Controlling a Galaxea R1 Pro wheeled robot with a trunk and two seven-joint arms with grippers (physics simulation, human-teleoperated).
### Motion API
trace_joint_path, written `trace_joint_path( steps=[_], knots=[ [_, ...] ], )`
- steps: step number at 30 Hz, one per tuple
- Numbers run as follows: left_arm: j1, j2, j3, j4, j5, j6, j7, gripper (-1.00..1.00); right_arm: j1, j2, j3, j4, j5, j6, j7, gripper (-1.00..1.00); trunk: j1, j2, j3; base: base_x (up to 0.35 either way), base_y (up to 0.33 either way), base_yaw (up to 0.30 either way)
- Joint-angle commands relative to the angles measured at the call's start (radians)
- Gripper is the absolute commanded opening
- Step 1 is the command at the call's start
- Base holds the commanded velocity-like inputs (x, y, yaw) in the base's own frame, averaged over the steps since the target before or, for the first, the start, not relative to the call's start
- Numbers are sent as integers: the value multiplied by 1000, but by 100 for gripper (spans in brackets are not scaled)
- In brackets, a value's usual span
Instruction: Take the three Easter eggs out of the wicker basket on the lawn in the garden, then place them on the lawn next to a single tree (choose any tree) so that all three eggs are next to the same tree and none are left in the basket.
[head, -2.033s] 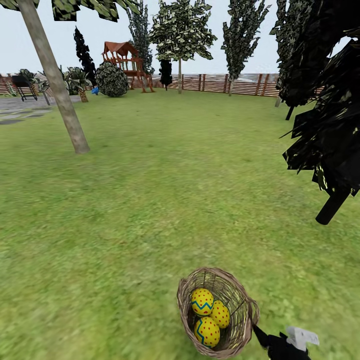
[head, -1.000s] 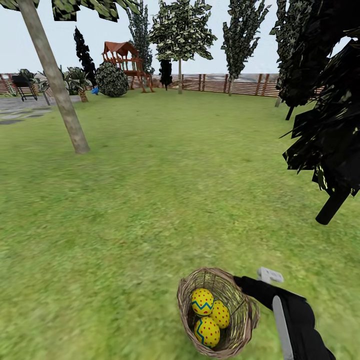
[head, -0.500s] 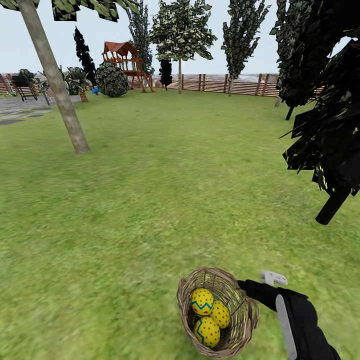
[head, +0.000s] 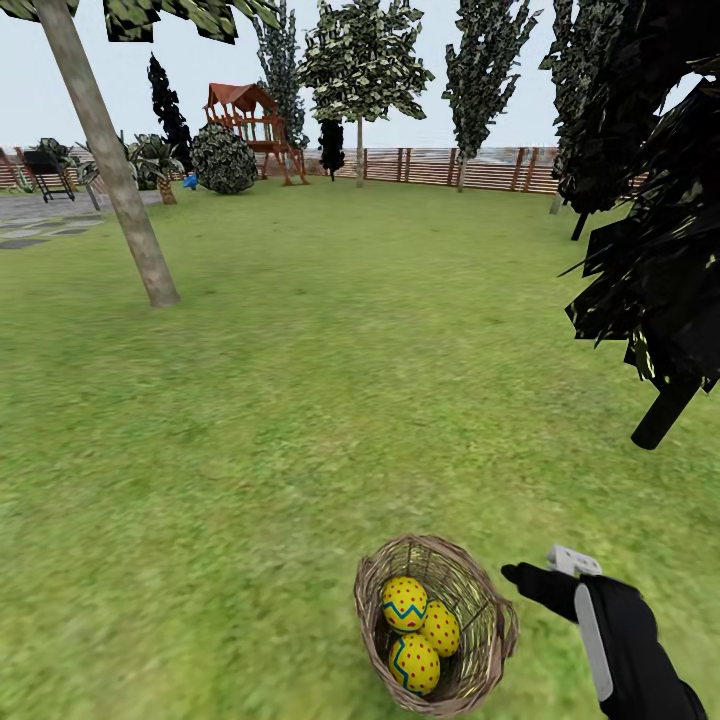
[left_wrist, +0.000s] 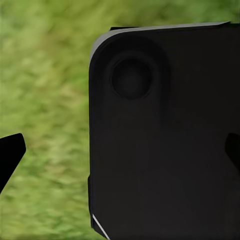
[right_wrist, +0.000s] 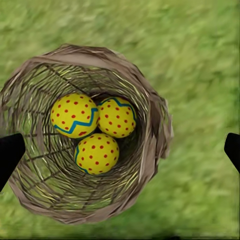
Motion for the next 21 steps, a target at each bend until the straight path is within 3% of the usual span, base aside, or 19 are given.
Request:
trace_joint_path(
  steps=[1,7,16,21],
  knots=[
    [0,0,-1,0,-1,-2,4,100,-10,-7,-3,24,-2,4,4,100,0,0,-1,0,0,0],
    [0,0,-1,0,-1,-3,4,100,-43,-34,-5,133,-3,-2,4,100,0,0,-1,0,0,0],
    [0,0,-3,0,-1,-4,4,100,-59,-31,4,169,-4,-10,2,100,0,0,-1,0,0,0],
    [0,0,-4,0,-1,-4,4,100,-126,-36,8,188,1,-8,0,100,0,0,-1,0,0,0]
  ],
)
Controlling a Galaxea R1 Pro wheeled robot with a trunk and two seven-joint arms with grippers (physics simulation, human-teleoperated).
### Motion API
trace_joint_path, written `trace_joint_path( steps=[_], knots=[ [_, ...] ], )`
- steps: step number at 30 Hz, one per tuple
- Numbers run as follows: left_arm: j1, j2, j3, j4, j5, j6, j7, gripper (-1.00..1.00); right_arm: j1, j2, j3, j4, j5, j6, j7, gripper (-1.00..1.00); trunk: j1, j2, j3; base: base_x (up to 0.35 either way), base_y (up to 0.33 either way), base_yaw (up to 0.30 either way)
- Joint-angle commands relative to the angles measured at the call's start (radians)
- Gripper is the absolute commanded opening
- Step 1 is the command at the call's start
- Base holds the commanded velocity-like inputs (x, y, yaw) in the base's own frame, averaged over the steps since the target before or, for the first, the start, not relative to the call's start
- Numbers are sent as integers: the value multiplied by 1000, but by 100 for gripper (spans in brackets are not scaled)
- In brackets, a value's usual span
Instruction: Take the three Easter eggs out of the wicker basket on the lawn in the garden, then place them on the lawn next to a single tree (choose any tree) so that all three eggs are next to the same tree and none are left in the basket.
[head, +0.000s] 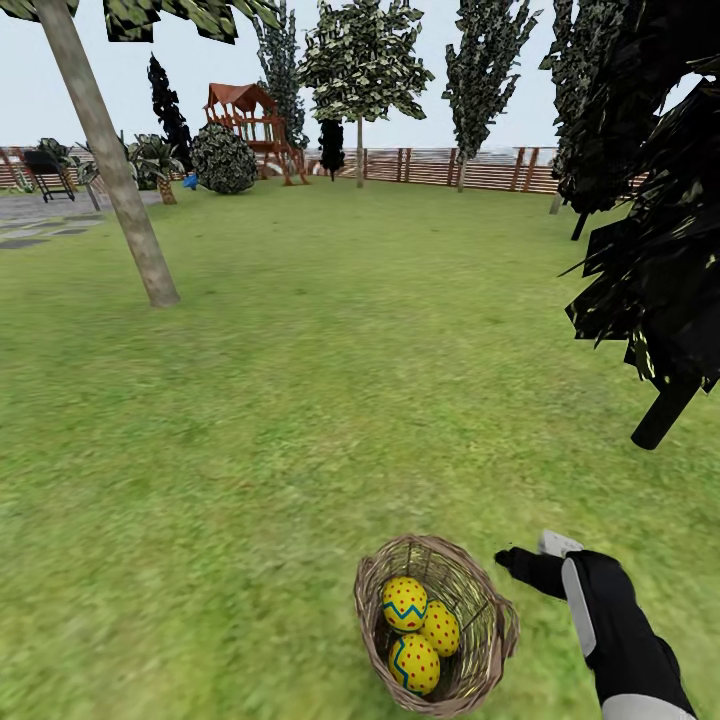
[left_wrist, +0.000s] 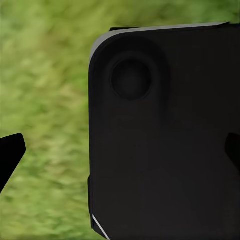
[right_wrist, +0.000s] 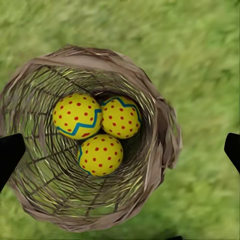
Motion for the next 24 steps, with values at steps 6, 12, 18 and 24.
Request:
trace_joint_path(
  steps=[6,12,18,24],
  knots=[
    [0,0,-2,0,-2,-2,4,100,-69,-4,-2,67,3,5,-22,100,0,0,-1,0,0,0],
    [0,0,-1,0,-2,-2,4,100,-136,-6,-3,201,3,-21,-113,100,0,0,-1,0,0,0],
    [0,0,-1,0,-1,-1,4,100,-169,-42,-8,295,1,-62,-169,100,0,0,-1,0,0,0],
    [0,0,-1,0,-1,-1,4,100,-199,-67,-11,344,-2,-69,-184,100,0,0,-1,0,0,0]
  ],
)
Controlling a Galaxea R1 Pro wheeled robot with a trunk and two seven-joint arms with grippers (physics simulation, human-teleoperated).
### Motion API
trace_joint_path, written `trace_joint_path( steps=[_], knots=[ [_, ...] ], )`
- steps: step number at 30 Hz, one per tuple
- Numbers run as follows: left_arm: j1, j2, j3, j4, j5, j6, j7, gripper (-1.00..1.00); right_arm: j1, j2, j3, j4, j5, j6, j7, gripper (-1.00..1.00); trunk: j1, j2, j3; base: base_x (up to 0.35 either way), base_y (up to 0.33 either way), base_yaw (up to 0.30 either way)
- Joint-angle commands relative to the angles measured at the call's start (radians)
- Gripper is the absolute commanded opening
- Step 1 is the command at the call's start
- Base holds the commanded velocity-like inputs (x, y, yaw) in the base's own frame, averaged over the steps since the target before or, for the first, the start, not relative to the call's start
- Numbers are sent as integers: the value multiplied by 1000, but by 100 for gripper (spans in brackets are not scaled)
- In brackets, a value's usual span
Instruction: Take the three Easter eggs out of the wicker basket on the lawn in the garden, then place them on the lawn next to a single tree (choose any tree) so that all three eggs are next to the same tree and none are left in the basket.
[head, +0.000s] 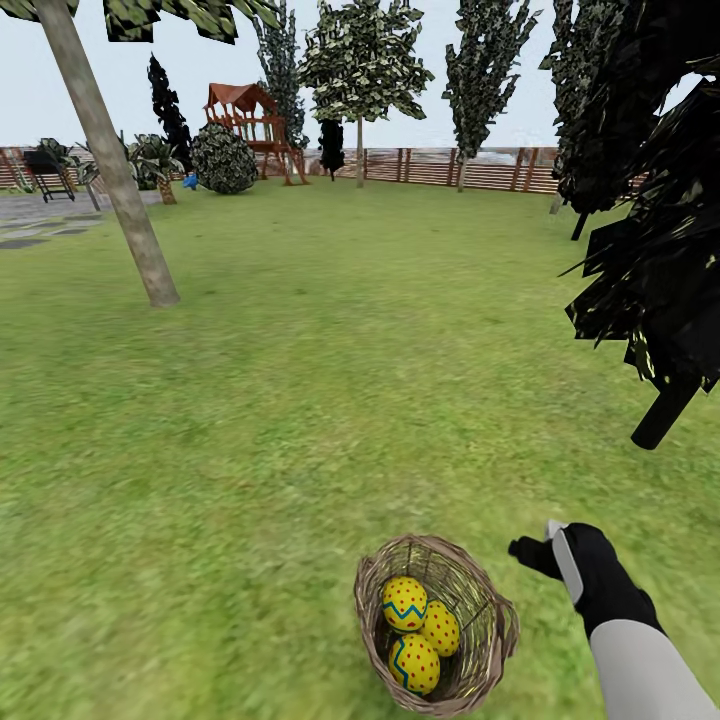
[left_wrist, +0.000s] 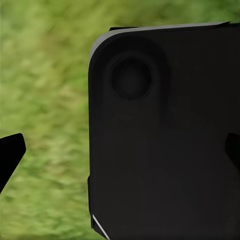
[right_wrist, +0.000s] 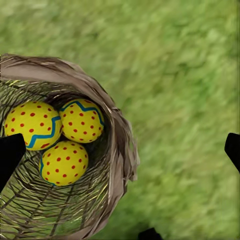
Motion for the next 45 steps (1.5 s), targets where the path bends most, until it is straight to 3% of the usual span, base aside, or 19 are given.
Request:
trace_joint_path(
  steps=[1,22,28,35,45],
  knots=[
    [0,0,-1,0,0,-2,4,100,-8,-1,-1,10,-2,3,-5,100,0,0,-1,0,0,0],
    [0,1,-2,0,-1,-2,-4,100,-104,-17,6,238,5,-79,-11,100,0,0,-1,0,0,0],
    [0,1,-1,0,-1,-2,-6,100,-133,-39,8,322,5,-100,-54,100,0,0,-1,0,0,0],
    [0,1,-1,0,-1,-2,-6,100,-141,-53,8,356,4,-111,-77,100,0,0,-1,0,0,0],
    [0,1,-1,0,-1,-2,-5,100,-142,-50,9,363,5,-114,-82,100,0,0,-1,0,0,0]
  ],
)
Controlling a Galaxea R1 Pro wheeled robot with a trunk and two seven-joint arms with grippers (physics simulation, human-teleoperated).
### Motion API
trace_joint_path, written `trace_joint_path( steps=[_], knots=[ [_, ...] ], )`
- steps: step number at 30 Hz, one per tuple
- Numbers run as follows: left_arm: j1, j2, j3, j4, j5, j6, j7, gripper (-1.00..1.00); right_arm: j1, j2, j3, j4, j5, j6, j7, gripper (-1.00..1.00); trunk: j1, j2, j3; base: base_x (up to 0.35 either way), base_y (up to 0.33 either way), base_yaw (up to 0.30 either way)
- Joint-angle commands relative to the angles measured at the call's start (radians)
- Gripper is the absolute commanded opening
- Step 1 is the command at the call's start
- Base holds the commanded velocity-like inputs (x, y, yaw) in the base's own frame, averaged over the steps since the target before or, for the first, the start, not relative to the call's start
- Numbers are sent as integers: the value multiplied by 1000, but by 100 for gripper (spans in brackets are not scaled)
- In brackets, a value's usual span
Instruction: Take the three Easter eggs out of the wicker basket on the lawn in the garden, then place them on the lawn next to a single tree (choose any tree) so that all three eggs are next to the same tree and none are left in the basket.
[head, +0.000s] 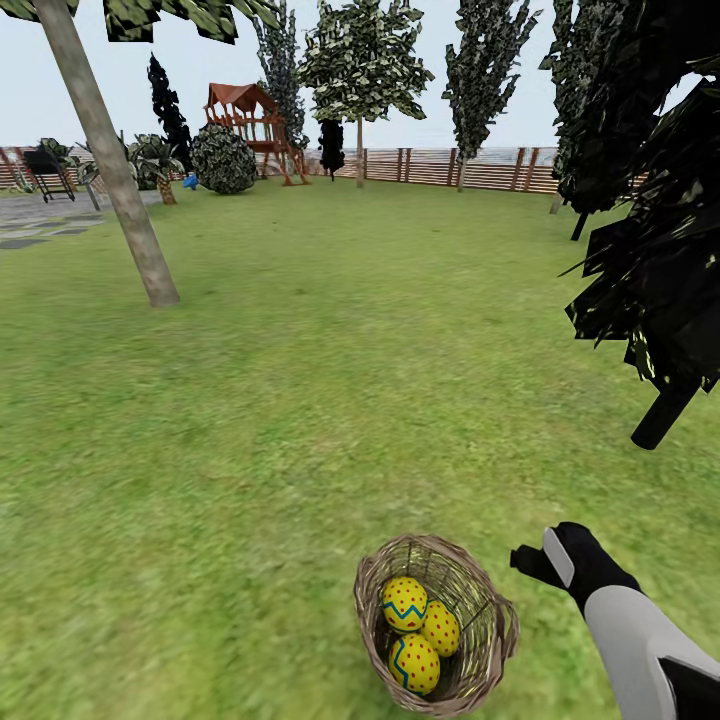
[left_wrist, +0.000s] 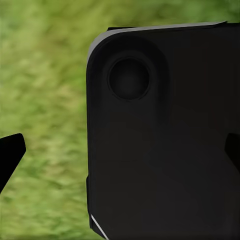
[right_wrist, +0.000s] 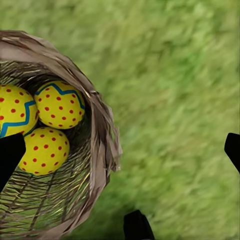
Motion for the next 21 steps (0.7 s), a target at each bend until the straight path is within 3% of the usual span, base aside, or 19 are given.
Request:
trace_joint_path(
  steps=[1,10,21],
  knots=[
    [0,0,-1,0,-1,-2,4,100,-1,2,-3,0,-2,4,-3,100,0,0,-1,0,0,0],
    [0,0,-2,0,-1,-3,4,100,-1,6,4,27,-1,5,-5,100,27,-49,-23,0,0,0],
    [0,0,-2,0,-1,-3,4,100,-1,10,20,82,-1,6,-5,100,27,-49,-23,0,0,0]
  ],
)
